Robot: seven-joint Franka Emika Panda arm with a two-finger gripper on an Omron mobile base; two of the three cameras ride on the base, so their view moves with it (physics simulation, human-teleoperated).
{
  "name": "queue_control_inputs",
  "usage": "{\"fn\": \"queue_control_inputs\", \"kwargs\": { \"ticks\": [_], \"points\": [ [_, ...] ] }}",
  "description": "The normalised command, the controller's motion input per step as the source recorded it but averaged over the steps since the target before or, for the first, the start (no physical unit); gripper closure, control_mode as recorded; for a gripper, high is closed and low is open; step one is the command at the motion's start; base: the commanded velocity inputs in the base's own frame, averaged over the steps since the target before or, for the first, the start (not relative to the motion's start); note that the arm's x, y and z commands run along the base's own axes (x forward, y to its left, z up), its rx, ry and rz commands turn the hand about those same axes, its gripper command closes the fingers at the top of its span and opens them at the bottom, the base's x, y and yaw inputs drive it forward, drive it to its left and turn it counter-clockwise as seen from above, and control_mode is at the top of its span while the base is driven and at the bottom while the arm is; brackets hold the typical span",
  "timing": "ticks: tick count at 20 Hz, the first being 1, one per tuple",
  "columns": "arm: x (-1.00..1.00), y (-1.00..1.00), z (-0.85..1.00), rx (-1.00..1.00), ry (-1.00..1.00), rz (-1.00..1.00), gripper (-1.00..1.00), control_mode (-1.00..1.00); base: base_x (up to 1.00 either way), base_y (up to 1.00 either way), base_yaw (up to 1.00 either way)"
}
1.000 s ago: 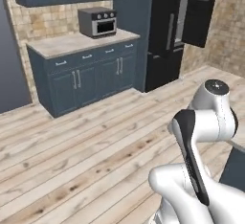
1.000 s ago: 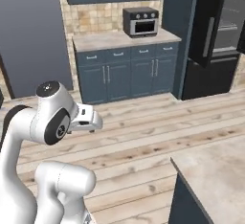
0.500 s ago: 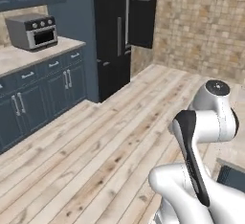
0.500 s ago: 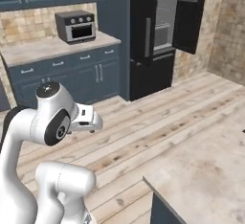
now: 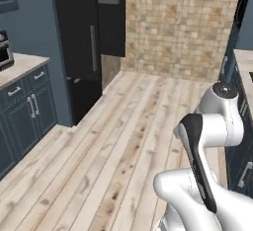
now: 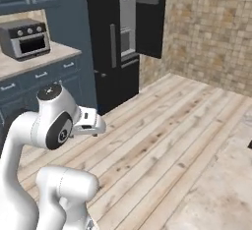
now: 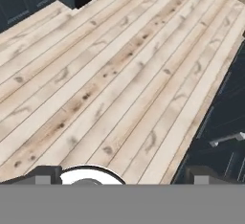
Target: Retrieve the banana and peach from the fridge and place them into the bowl on the dining table.
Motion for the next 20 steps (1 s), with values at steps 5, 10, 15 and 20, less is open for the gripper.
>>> {"fn": "queue_control_inputs", "kwargs": {
  "ticks": [5,10,15,20],
  "points": [
    [0.0,0.0,0.0,0.0,0.0,0.0,-1.0,1.0,1.0,0.51,-0.45],
    [0.0,0.0,0.0,0.0,0.0,0.0,-1.0,1.0,1.0,0.4,-0.32],
    [0.0,0.0,0.0,0.0,0.0,0.0,-1.0,1.0,1.0,-0.15,0.02],
    [0.0,0.0,0.0,0.0,0.0,0.0,-1.0,1.0,0.89,-0.65,0.28]
  ]
}}
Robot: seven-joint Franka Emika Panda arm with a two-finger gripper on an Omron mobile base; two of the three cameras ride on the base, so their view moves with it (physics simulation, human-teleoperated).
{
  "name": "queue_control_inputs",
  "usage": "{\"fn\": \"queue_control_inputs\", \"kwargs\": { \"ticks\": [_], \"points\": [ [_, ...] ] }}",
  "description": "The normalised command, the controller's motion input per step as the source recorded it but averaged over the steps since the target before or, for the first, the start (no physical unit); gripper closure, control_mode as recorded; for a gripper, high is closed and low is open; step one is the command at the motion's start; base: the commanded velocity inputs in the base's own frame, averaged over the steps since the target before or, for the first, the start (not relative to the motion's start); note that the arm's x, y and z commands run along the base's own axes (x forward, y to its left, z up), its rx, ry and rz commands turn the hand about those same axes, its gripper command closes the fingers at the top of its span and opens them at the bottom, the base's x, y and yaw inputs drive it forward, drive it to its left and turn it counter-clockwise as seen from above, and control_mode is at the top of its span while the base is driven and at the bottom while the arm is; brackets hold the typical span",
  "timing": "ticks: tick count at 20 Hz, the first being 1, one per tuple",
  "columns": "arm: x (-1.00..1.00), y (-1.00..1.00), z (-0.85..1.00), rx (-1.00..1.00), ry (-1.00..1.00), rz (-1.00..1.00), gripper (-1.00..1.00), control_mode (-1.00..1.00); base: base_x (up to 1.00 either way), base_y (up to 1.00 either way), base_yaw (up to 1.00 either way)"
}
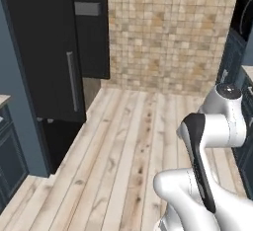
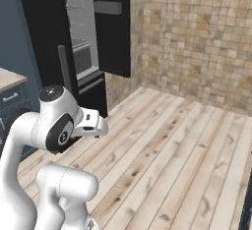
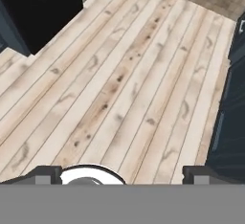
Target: Retrieve the banana and peach from the fridge and place them into the bowl on the dining table.
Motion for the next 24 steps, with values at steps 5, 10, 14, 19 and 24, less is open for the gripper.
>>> {"fn": "queue_control_inputs", "kwargs": {
  "ticks": [5,10,14,19,24],
  "points": [
    [0.0,0.0,0.0,0.0,0.0,0.0,-1.0,1.0,0.99,-0.49,0.36],
    [0.0,0.0,0.0,0.0,0.0,0.0,-1.0,1.0,0.94,-0.59,0.42],
    [0.0,0.0,0.0,0.0,0.0,0.0,-1.0,1.0,0.91,-0.63,0.45],
    [0.0,0.0,0.0,0.0,0.0,0.0,-1.0,1.0,0.82,-0.62,0.46],
    [0.0,0.0,0.0,0.0,0.0,0.0,-1.0,1.0,0.49,-0.44,0.48]
  ]
}}
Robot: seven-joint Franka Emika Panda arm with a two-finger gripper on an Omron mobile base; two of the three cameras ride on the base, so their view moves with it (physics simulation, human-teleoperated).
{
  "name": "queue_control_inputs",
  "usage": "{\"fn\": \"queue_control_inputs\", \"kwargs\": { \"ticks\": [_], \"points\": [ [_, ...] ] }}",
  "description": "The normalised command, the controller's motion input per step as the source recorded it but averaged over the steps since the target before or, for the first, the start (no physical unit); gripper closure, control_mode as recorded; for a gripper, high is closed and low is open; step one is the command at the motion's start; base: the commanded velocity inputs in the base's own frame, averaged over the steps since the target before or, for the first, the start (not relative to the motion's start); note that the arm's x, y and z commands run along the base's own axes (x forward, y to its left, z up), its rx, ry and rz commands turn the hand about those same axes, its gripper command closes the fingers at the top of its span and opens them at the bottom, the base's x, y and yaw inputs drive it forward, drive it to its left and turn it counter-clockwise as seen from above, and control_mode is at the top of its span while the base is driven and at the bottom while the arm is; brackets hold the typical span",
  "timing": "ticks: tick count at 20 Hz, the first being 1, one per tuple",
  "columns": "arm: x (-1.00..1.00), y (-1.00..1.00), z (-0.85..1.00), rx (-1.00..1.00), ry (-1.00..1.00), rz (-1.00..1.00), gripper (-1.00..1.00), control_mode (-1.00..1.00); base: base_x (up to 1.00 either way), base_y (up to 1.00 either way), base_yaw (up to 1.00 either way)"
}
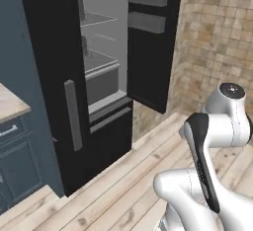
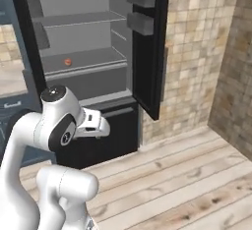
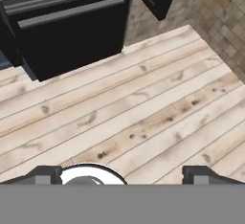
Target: Retrieve the banana and peach from the fridge and place them into the bowl on the dining table.
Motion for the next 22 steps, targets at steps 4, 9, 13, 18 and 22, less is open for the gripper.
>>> {"fn": "queue_control_inputs", "kwargs": {
  "ticks": [4,9,13,18,22],
  "points": [
    [0.0,0.0,0.0,0.0,0.0,0.0,-1.0,1.0,0.22,-0.19,0.53],
    [0.0,0.0,0.0,0.0,0.0,0.0,-1.0,1.0,0.3,-0.33,0.53],
    [0.0,0.0,0.0,0.0,0.0,0.0,-1.0,1.0,0.29,-0.62,0.45],
    [0.0,0.0,0.0,0.0,0.0,0.0,-1.0,1.0,0.01,-0.8,0.3],
    [0.0,0.0,0.0,0.0,0.0,0.0,-1.0,1.0,0.1,-0.47,0.19]
  ]
}}
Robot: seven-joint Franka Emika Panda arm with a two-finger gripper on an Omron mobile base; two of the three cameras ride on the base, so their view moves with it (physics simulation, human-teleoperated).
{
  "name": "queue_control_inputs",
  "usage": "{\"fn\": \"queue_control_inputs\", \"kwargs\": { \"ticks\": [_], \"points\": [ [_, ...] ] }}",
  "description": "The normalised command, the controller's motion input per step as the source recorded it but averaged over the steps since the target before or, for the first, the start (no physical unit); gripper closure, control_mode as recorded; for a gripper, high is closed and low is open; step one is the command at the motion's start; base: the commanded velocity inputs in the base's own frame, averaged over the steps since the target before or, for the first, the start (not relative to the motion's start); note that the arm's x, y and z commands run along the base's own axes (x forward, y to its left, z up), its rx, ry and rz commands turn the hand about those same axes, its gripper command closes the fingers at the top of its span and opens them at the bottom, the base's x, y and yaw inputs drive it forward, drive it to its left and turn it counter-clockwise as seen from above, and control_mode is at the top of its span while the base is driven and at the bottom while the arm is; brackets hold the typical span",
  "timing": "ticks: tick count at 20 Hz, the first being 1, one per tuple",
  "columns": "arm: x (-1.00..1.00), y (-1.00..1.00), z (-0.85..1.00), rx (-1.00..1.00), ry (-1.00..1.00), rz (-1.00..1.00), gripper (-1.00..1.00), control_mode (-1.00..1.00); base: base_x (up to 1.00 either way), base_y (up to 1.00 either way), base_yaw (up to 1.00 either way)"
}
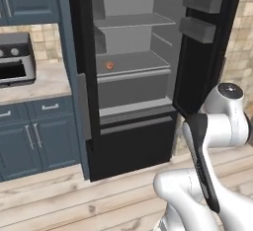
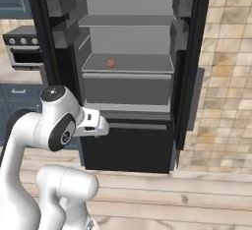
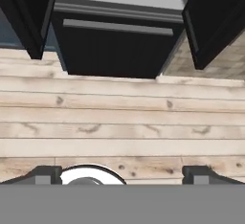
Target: Retrieve the banana and peach from the fridge and place them into the bowl on the dining table.
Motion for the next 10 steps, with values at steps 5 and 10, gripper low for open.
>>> {"fn": "queue_control_inputs", "kwargs": {
  "ticks": [5,10],
  "points": [
    [0.0,0.0,0.0,0.0,0.0,0.0,-1.0,1.0,0.69,0.0,0.09],
    [0.0,0.0,0.0,0.0,0.0,0.0,-1.0,1.0,0.53,-0.13,0.15]
  ]
}}
